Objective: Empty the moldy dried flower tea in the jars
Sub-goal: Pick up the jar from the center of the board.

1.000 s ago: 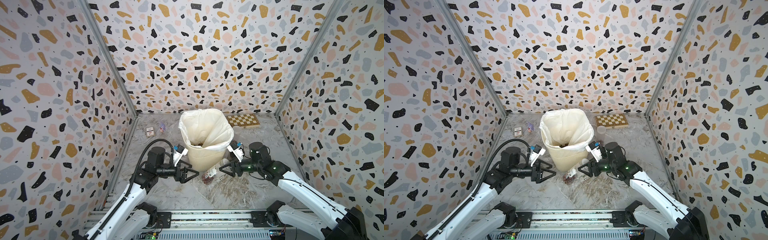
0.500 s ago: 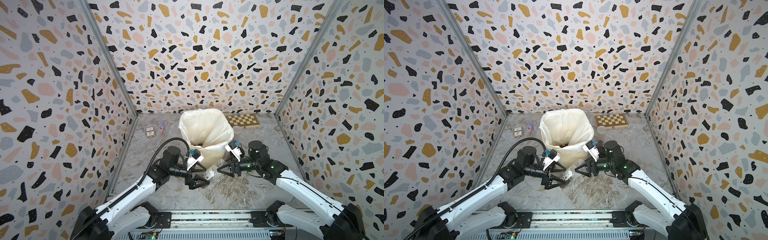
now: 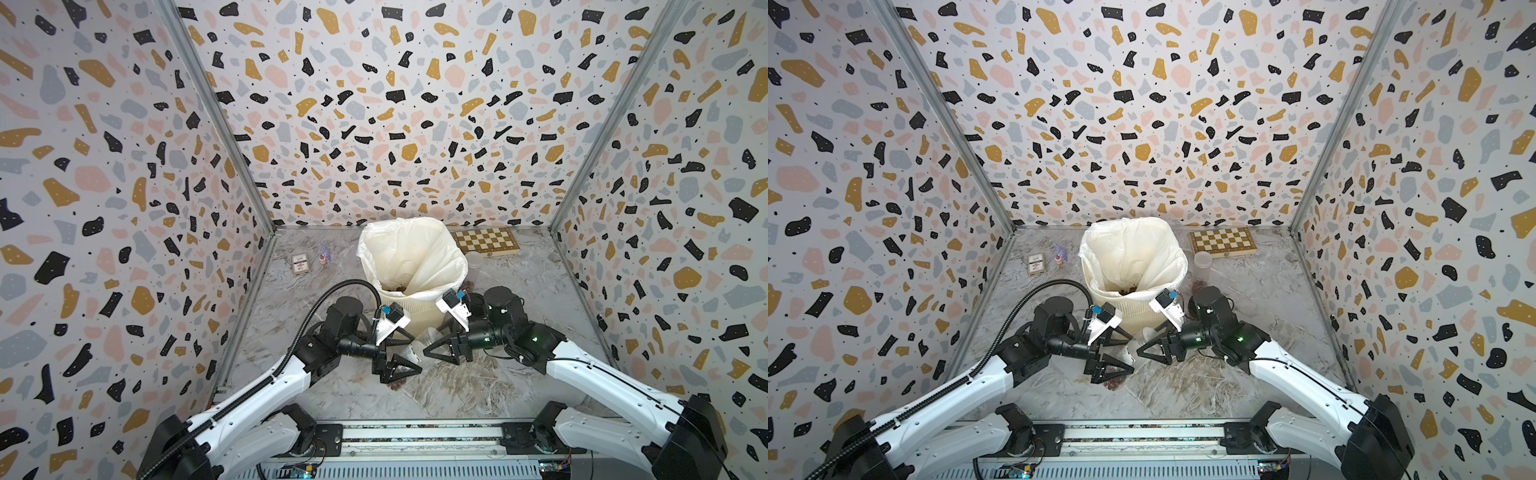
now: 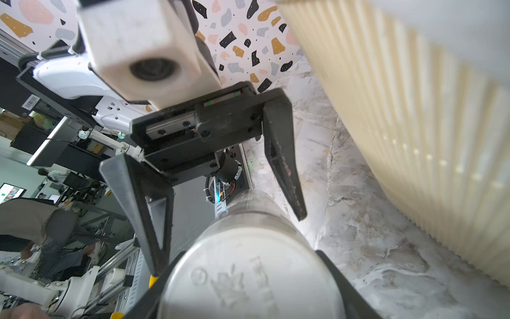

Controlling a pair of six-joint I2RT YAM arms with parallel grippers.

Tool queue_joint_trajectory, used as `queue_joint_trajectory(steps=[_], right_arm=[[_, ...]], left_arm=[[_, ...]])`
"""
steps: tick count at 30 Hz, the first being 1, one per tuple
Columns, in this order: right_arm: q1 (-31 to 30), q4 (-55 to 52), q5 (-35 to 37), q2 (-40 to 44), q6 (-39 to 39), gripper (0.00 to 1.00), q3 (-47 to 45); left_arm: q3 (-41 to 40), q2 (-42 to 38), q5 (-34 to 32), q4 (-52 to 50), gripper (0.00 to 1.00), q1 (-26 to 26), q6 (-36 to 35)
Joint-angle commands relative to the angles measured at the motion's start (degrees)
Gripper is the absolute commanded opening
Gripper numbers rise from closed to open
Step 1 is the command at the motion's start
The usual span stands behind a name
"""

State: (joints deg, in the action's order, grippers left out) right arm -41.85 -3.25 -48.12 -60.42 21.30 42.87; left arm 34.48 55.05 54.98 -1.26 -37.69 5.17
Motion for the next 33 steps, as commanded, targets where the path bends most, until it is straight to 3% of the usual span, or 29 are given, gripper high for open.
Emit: queue_joint_trajectory(steps=[1,10,15,27,33], right_arm=[[-0.1,3.5,0.6,1.7,-0.8,0.61,3.8],[-0.2,5.1,-2.6,2.1,-0.6,0.61,4.6],[-0.2,4.8,-2.2,1.8,-0.9,0.61,4.9],[-0.1,3.6,-3.1,-0.7,-2.0,0.62,7.1],[0.2,-0.9,-2.2,-3.2,-4.1,0.74,9.5]], left_arm=[[-1.7,-1.2,0.9,1.3,0.99,-0.3,0.4],[-2.3,-0.4,-1.1,4.1,0.94,-0.3,1.9],[-1.0,0.9,-1.0,4.1,0.79,-0.4,1.4],[-0.5,-0.8,-3.6,1.1,0.61,-0.3,-2.2],[-1.1,-1.2,-3.9,2.1,0.59,-0.4,-2.0]])
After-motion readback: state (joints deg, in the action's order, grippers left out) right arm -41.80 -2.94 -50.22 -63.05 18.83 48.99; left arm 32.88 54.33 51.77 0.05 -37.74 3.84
